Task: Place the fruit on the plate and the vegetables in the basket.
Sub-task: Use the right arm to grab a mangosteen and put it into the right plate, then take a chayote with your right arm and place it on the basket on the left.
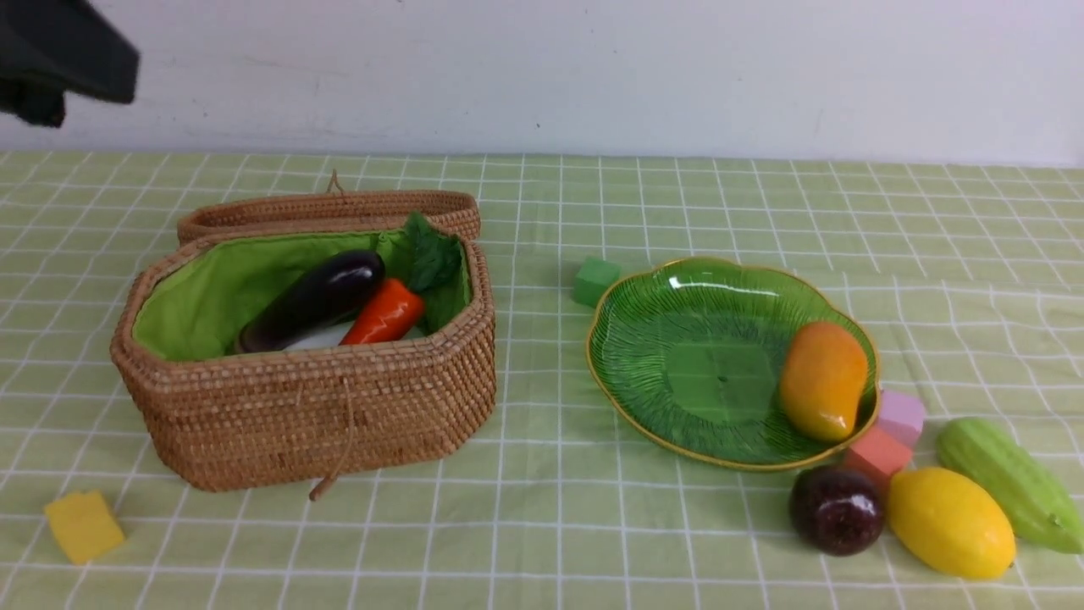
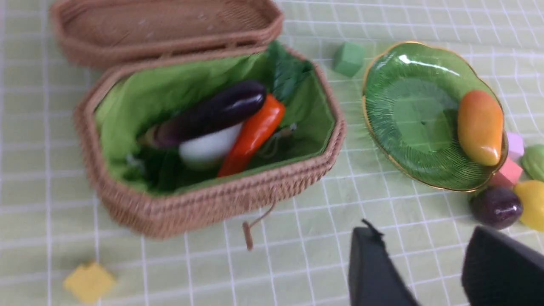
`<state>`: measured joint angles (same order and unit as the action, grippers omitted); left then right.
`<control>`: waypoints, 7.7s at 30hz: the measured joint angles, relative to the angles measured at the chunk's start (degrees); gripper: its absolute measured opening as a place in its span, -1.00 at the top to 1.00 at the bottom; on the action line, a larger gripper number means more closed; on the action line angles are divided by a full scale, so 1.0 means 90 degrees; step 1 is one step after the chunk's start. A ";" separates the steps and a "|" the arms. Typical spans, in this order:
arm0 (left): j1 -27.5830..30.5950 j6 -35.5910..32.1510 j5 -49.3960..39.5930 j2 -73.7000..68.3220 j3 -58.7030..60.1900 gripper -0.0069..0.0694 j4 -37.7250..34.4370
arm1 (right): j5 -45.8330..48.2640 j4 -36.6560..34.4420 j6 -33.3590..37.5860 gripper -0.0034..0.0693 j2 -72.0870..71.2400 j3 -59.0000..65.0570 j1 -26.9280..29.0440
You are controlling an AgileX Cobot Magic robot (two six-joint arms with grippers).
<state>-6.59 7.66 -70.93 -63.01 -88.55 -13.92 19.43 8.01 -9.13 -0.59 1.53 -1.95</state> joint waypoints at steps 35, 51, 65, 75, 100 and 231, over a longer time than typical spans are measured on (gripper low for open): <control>0.0000 0.1304 0.0829 0.4892 0.5368 0.85 0.1206 | 0.0002 0.0001 0.0000 0.24 0.0000 0.0000 0.0000; 0.0000 0.1154 0.6008 0.7025 0.9222 0.85 0.2061 | 0.0002 0.0001 0.0000 0.24 0.0000 0.0000 0.0000; 0.0000 0.1142 0.5306 0.7059 1.0021 0.85 0.2156 | 0.0007 0.0001 0.0000 0.24 0.0000 0.0000 0.0000; 0.0000 0.1142 0.5286 0.7059 1.0017 0.83 0.2182 | -0.0027 0.0029 0.0000 0.24 0.0000 0.0000 0.0000; 0.0000 0.1142 0.5274 0.7059 1.0015 0.76 0.2183 | -0.5440 0.0157 -0.3667 0.24 -0.0008 -0.0941 0.0000; 0.0000 0.1142 0.5267 0.7059 1.0009 0.41 0.2207 | 0.4581 -0.0224 0.0600 -0.73 1.0058 -0.8625 -0.0191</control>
<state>-6.59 17.94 -23.53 0.52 1.53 5.94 60.67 6.00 -3.73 89.93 -76.09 -3.66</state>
